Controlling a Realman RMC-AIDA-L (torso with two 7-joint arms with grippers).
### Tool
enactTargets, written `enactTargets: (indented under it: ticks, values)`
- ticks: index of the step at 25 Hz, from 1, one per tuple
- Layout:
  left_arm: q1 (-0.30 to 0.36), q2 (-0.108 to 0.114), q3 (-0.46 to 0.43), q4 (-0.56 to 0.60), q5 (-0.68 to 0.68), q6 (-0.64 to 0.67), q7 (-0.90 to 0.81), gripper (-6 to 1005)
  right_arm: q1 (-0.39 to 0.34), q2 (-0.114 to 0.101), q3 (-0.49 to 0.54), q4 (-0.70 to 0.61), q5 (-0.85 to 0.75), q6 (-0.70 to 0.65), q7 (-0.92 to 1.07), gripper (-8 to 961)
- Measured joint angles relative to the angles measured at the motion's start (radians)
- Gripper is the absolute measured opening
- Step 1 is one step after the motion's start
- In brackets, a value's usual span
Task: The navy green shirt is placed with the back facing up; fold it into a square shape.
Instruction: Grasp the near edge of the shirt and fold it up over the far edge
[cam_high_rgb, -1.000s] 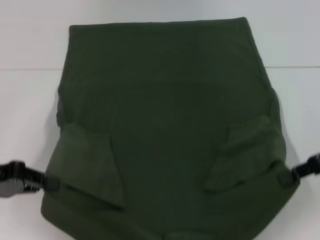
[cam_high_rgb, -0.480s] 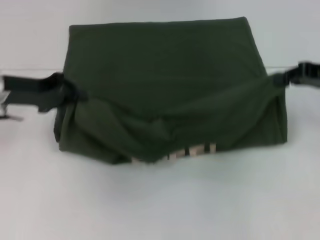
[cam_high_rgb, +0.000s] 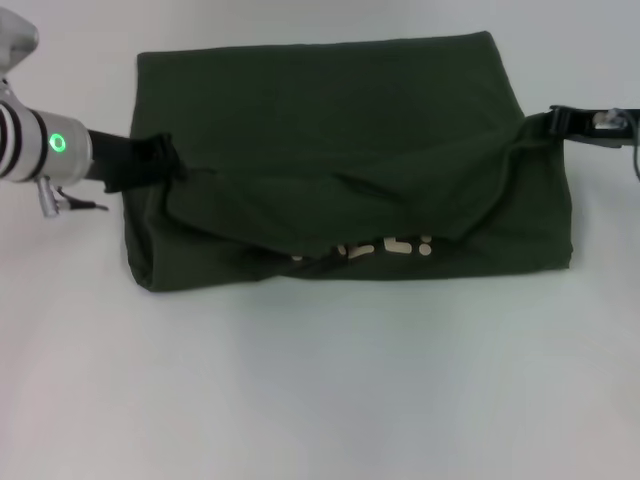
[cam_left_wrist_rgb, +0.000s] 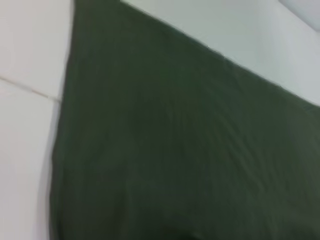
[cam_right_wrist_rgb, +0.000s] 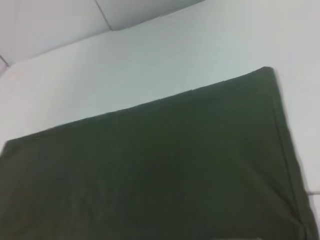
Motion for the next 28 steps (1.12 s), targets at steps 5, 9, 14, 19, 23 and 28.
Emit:
enactTargets:
  ticks: [5, 9, 14, 19, 23, 28]
  values:
    - [0.033, -0.022, -0.007, 0.129, -0.008, 0.006, -0.032, 15, 0.002, 0.007, -0.005, -0.029, 0.016, 0.033, 0.004, 107]
    - [0.017, -0.016, -0.015, 0.147, -0.011, -0.012, -0.042, 16, 0.019, 0.002, -0.010, -0.047, 0.025, 0.073, 0.000, 111]
    - [-0.022, -0.014, 0.000, 0.082, -0.003, -0.097, -0.037, 16, 0.060, -0.002, -0.061, -0.018, 0.016, 0.158, -0.017, 117]
    - [-0.037, -0.020, 0.041, 0.046, -0.001, -0.174, -0.035, 16, 0.084, 0.004, -0.131, 0.027, 0.015, 0.259, -0.014, 122]
    - [-0.037, -0.024, 0.042, 0.052, -0.001, -0.194, -0.039, 16, 0.095, 0.006, -0.134, 0.050, 0.015, 0.301, -0.017, 126]
    - [-0.024, -0.036, 0.034, 0.092, -0.007, -0.200, -0.052, 15, 0.105, 0.002, -0.144, 0.049, 0.015, 0.304, -0.017, 132]
